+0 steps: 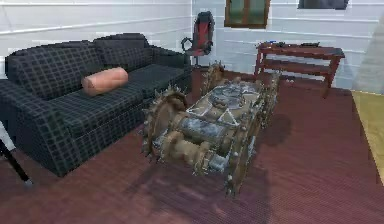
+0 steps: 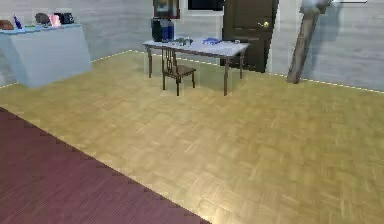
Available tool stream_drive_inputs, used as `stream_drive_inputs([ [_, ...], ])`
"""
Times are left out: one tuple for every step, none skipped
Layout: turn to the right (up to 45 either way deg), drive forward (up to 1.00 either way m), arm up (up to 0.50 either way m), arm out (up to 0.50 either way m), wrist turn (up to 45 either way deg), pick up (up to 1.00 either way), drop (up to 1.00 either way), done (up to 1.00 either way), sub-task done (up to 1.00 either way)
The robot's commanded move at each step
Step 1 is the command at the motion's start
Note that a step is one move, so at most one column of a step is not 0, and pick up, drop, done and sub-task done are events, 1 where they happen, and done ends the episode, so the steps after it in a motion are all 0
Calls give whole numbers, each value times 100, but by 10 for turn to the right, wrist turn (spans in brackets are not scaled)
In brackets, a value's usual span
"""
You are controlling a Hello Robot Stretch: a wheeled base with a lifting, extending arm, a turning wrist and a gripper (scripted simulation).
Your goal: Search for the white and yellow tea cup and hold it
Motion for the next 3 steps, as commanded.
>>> stream_drive_inputs([
  [450, 0, 0, 0, 0, 0, 0, 0, 0],
  [450, 0, 0, 0, 0, 0, 0, 0, 0],
  [210, 0, 0, 0, 0, 0, 0, 0, 0],
])
